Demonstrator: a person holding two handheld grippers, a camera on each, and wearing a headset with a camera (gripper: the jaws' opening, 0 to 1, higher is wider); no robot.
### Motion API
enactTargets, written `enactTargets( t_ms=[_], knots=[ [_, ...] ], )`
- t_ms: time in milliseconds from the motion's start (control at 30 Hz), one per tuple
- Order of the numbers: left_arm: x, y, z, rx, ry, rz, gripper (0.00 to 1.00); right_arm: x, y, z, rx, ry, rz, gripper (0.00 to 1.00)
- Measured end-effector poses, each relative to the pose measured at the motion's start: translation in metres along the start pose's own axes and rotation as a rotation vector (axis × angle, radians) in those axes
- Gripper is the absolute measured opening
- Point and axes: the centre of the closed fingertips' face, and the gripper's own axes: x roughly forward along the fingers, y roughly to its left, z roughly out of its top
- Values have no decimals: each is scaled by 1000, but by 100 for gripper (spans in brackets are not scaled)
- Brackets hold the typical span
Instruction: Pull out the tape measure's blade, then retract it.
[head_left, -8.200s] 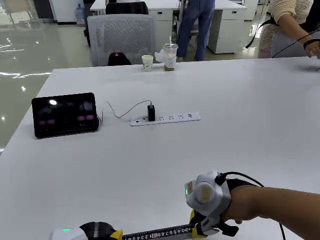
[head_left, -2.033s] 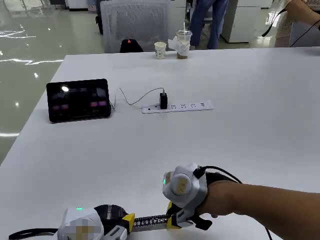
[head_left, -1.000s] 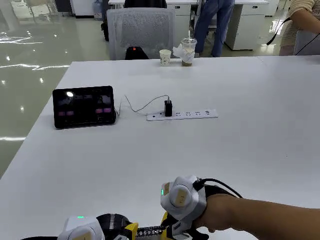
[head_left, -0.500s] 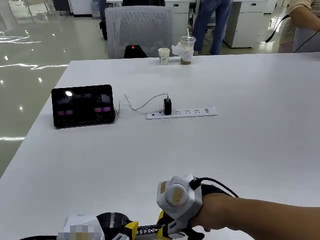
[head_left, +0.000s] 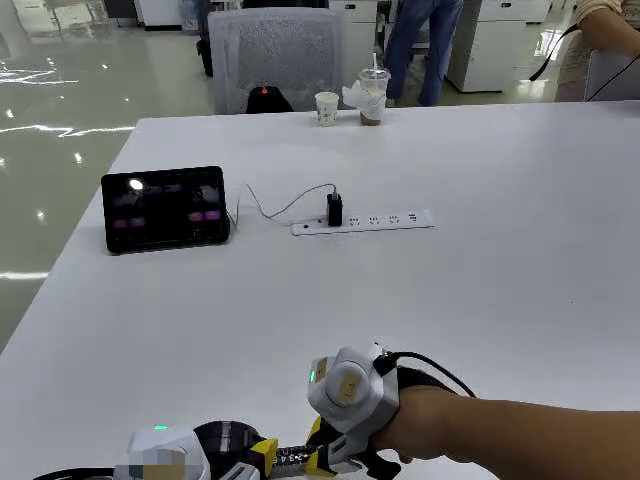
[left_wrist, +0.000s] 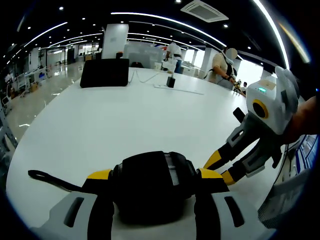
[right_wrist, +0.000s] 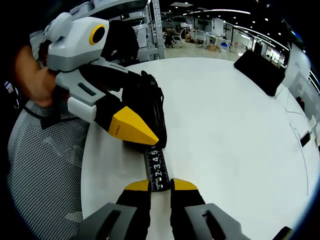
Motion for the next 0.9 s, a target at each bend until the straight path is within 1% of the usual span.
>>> enactTargets(
  t_ms=[100, 200, 267, 600, 900],
  knots=[
    [0, 0, 0, 0, 0, 0, 60, 1, 1, 1, -20, -1, 0, 11],
    [0, 0, 0, 0, 0, -1, 60, 1, 1, 3, -5, -3, 0, 11],
    [0, 0, 0, 1, 0, 0, 60, 3, 2, 4, -19, -6, -4, 11],
    [0, 0, 0, 0, -1, 1, 60, 7, 2, 10, -21, -33, -32, 11],
    [-1, 0, 0, -2, -1, -1, 60, 11, 3, 14, -6, -47, -29, 11]
  ],
)
